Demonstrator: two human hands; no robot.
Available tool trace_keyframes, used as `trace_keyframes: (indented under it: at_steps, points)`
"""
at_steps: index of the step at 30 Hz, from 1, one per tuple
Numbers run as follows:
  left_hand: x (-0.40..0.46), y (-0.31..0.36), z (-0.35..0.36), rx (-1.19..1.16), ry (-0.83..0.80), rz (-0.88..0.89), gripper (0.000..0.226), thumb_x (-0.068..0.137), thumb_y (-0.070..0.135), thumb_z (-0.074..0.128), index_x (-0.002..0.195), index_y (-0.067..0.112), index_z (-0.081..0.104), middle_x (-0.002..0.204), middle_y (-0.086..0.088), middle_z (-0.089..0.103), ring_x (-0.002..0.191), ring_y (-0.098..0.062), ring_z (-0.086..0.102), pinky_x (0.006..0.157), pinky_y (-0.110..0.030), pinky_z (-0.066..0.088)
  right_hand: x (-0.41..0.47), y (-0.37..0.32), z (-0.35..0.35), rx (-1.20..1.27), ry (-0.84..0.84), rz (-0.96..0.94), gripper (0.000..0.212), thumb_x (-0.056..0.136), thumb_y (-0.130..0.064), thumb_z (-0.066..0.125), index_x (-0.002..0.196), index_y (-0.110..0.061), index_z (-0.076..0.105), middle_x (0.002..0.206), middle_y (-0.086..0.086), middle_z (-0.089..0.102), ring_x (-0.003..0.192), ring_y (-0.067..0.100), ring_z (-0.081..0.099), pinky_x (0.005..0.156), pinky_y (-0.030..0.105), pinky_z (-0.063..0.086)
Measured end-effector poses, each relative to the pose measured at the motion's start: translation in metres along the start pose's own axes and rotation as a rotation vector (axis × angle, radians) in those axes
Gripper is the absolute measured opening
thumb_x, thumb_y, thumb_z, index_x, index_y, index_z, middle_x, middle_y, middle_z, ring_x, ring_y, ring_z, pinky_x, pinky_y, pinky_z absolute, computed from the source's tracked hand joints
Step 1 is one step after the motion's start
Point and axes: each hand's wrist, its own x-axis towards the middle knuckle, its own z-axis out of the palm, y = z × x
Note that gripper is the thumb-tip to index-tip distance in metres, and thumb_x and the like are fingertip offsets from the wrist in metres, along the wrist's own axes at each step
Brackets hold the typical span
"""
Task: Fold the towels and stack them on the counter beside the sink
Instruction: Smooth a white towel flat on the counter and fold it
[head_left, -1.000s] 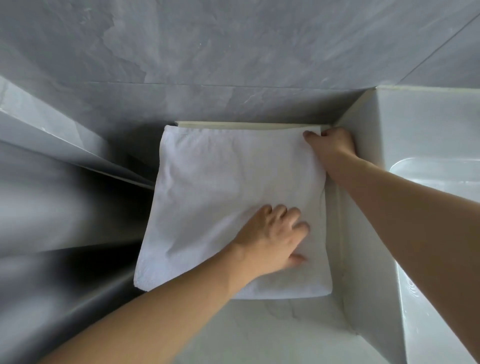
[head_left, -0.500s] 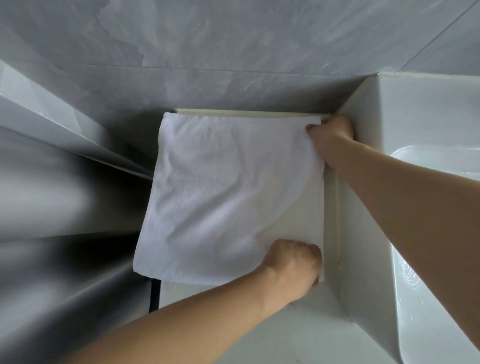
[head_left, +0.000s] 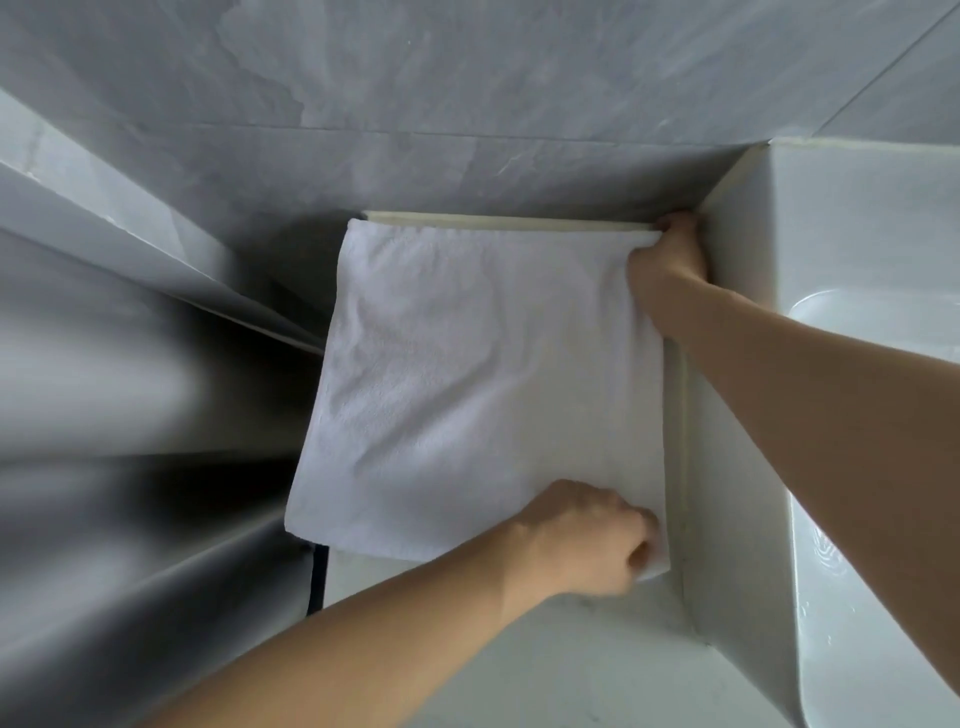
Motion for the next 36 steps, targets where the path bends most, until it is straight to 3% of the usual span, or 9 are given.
trace_keyframes:
  at_steps: [3, 5, 7, 10, 13, 22, 25, 30, 36]
  points:
    - [-0.009, -0.053, -0.03, 0.057, 0.599, -0.112, 0.017, 0.086, 0.022, 0.048, 0.083, 0.012, 0.061, 0.082, -0.011, 0.062, 0.077, -0.036, 0.061, 0.062, -0.04, 0.049, -0.012, 0.006, 0.005, -0.202, 0.014, -0.119, 0.052, 0.089, -0.015, 0.048, 0.139, -0.018, 0.035, 0.139, 0.015, 0.042, 0.126, 0.033, 0.045, 0.106, 0.035, 0.037]
    - [-0.012, -0.101, -0.052, 0.206, 0.829, -0.304, 0.022, 0.084, 0.022, 0.048, 0.096, 0.011, 0.064, 0.101, -0.013, 0.062, 0.092, -0.037, 0.059, 0.077, -0.044, 0.047, -0.03, 0.007, 0.005, -0.332, 0.069, -0.178, 0.07, 0.089, -0.021, 0.053, 0.15, -0.014, 0.02, 0.15, 0.019, 0.024, 0.138, 0.038, 0.028, 0.115, 0.039, 0.023]
    - [-0.011, -0.137, -0.069, 0.272, 0.787, -0.488, 0.042, 0.091, 0.031, 0.045, 0.124, 0.009, 0.059, 0.134, -0.016, 0.055, 0.123, -0.039, 0.05, 0.102, -0.051, 0.04, -0.051, 0.014, 0.012, -0.461, 0.12, -0.423, 0.078, 0.09, -0.03, 0.053, 0.154, -0.011, 0.014, 0.158, 0.02, 0.011, 0.145, 0.039, 0.013, 0.12, 0.044, 0.008]
    - [0.0, -0.16, -0.071, 0.26, 0.45, -0.547, 0.076, 0.095, 0.063, 0.024, 0.158, 0.019, 0.023, 0.167, -0.006, 0.013, 0.153, -0.031, 0.008, 0.12, -0.062, 0.005, -0.065, 0.036, 0.027, -0.617, 0.005, -0.827, 0.07, 0.094, -0.046, 0.039, 0.155, -0.015, 0.022, 0.162, 0.015, 0.012, 0.148, 0.035, 0.012, 0.12, 0.047, 0.002]
    - [0.003, -0.17, -0.057, 0.298, 0.436, -0.557, 0.078, 0.094, 0.068, 0.017, 0.161, 0.028, 0.007, 0.169, 0.002, -0.001, 0.155, -0.023, -0.005, 0.122, -0.058, -0.005, -0.054, 0.06, 0.03, -0.775, -0.165, -0.82, 0.068, 0.094, -0.062, 0.012, 0.156, -0.035, 0.006, 0.165, 0.001, -0.004, 0.151, 0.028, -0.006, 0.121, 0.045, -0.006]
    - [0.015, -0.174, -0.069, 0.17, 0.47, -0.89, 0.074, 0.095, 0.066, 0.016, 0.157, 0.037, -0.013, 0.166, 0.005, -0.021, 0.151, -0.025, -0.024, 0.114, -0.068, -0.013, -0.05, 0.071, 0.033, -0.813, -0.048, -0.849, 0.068, 0.095, -0.065, 0.021, 0.156, -0.035, 0.014, 0.165, 0.004, 0.006, 0.15, 0.035, 0.002, 0.118, 0.059, 0.001]
    - [0.012, -0.183, -0.081, 0.035, 0.62, -1.027, 0.077, 0.094, 0.069, 0.029, 0.158, 0.037, 0.001, 0.167, 0.002, -0.008, 0.153, -0.032, -0.008, 0.114, -0.068, 0.001, -0.05, 0.071, 0.034, -0.81, -0.04, -0.851, 0.069, 0.094, -0.065, 0.019, 0.156, -0.035, 0.014, 0.165, 0.003, 0.006, 0.15, 0.035, 0.001, 0.118, 0.059, 0.0]
    - [-0.009, -0.203, -0.106, -0.275, 0.939, -1.247, 0.06, 0.101, 0.05, 0.044, 0.139, 0.002, 0.042, 0.139, -0.019, 0.046, 0.123, -0.039, 0.049, 0.097, -0.046, 0.041, -0.051, 0.069, 0.033, -0.797, -0.037, -0.836, 0.068, 0.094, -0.066, 0.02, 0.156, -0.036, 0.013, 0.165, 0.001, 0.004, 0.151, 0.032, -0.001, 0.119, 0.058, -0.001]
    - [-0.005, -0.19, -0.108, -0.175, 1.027, -1.148, 0.037, 0.109, 0.034, 0.033, 0.119, 0.003, 0.051, 0.116, -0.014, 0.063, 0.102, -0.035, 0.063, 0.071, -0.038, 0.039, -0.039, 0.073, 0.021, -0.829, -0.045, -0.827, 0.071, 0.092, -0.067, 0.018, 0.156, -0.037, 0.013, 0.165, 0.002, 0.006, 0.151, 0.032, 0.001, 0.12, 0.054, 0.0]
